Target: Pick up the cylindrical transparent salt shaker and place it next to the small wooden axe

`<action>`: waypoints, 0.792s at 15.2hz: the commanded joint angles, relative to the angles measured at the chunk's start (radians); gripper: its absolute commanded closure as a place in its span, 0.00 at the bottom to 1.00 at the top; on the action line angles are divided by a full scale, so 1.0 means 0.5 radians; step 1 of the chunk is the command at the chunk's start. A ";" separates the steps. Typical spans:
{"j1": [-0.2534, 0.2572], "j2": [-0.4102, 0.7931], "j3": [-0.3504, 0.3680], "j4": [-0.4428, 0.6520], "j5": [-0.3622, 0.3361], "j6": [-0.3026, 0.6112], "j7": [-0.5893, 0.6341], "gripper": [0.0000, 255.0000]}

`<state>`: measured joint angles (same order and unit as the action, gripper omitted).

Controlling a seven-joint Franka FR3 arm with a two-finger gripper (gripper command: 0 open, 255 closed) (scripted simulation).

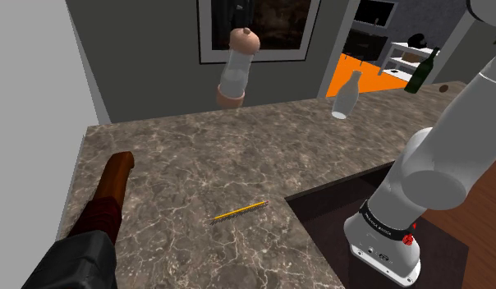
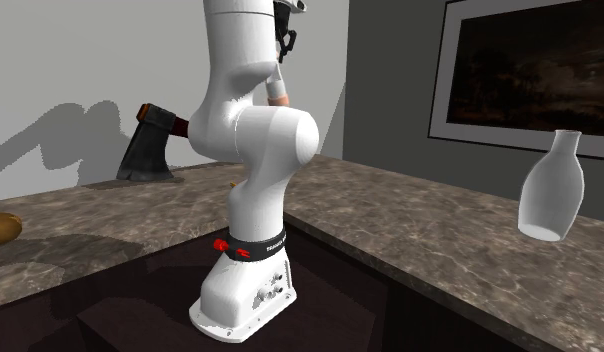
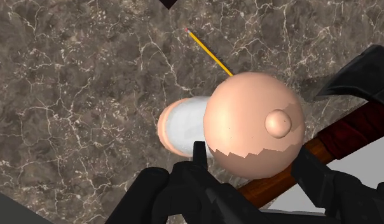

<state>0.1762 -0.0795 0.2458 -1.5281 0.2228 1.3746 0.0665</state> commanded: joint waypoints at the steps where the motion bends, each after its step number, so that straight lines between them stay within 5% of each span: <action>1: -0.001 -0.026 -0.002 -0.088 0.003 0.062 -0.018 1.00; 12: 0.000 -0.111 0.000 -0.481 0.018 0.364 -0.086 1.00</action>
<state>0.1765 -0.1309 0.2460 -1.7541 0.2308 1.5461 0.0263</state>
